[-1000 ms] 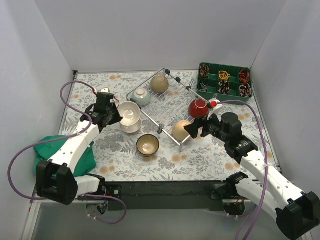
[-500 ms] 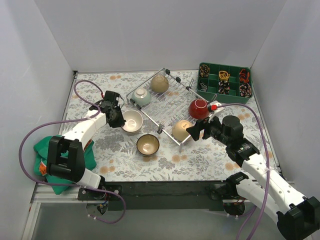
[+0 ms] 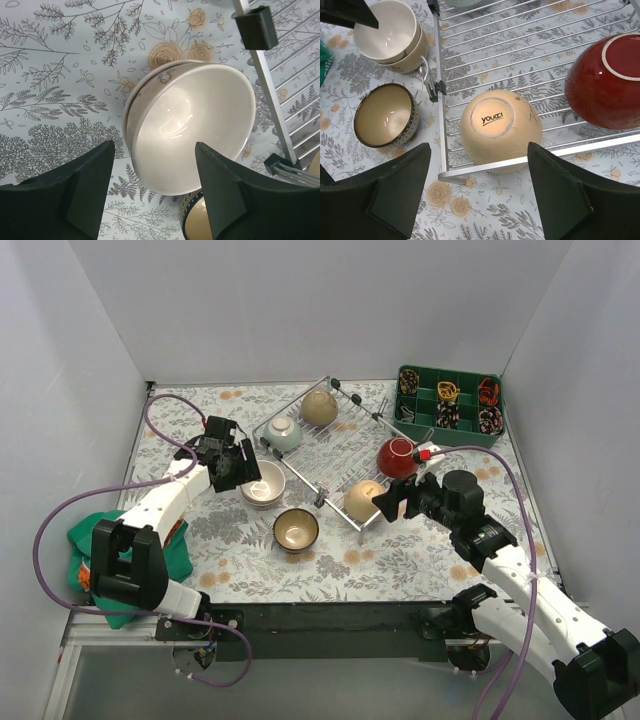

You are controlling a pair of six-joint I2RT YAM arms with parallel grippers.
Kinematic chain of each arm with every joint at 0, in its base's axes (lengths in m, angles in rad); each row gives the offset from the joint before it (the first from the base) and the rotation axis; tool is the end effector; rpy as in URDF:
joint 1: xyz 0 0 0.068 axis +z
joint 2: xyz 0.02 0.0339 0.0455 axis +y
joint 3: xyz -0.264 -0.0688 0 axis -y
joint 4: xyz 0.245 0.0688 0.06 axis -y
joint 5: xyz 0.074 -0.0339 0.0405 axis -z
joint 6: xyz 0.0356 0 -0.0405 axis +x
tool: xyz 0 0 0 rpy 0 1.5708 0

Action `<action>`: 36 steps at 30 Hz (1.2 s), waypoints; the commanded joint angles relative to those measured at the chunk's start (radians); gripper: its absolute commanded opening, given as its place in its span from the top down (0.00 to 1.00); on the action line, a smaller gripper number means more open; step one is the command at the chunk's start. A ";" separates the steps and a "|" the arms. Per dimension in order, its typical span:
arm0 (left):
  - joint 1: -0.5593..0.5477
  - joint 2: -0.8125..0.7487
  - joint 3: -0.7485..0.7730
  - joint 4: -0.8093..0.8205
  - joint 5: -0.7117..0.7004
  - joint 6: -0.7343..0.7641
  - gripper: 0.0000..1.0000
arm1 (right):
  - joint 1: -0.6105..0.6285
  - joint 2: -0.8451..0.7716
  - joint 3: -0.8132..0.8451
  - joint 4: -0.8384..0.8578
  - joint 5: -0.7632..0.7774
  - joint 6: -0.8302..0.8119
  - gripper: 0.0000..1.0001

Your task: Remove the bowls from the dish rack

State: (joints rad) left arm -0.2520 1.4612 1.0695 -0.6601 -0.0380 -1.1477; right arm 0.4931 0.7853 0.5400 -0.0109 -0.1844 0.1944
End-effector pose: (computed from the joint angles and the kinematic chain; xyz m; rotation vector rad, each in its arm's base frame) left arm 0.2858 -0.0722 0.2427 -1.1769 2.4185 -0.4208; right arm 0.1651 0.0962 0.2712 -0.4096 1.8267 0.6482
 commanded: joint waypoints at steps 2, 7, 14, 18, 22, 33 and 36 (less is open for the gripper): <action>0.000 -0.116 0.000 0.043 0.004 0.016 0.38 | 0.001 0.031 0.024 0.012 0.000 -0.023 0.14; 0.002 -0.165 -0.040 0.099 0.033 0.014 0.50 | 0.001 0.043 0.041 -0.013 -0.010 -0.026 0.14; 0.011 -0.237 -0.104 0.214 0.171 -0.020 0.56 | 0.001 0.045 0.052 -0.040 -0.012 -0.035 0.15; 0.023 -0.217 -0.143 0.277 0.233 -0.037 0.57 | 0.001 0.045 0.051 -0.044 -0.027 -0.035 0.14; 0.048 -0.173 -0.180 0.307 0.253 -0.043 0.57 | 0.002 0.045 0.049 -0.052 -0.029 -0.039 0.15; 0.112 -0.111 -0.224 0.378 0.317 -0.049 0.57 | 0.001 0.055 0.046 -0.057 -0.030 -0.049 0.15; 0.115 -0.102 -0.232 0.398 0.337 -0.053 0.57 | 0.001 0.060 0.048 -0.058 -0.032 -0.049 0.15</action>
State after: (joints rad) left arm -0.1463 1.3582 0.8478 -0.3050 0.2520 -1.1973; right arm 0.4931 0.8413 0.5472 -0.0803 -0.2054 0.1577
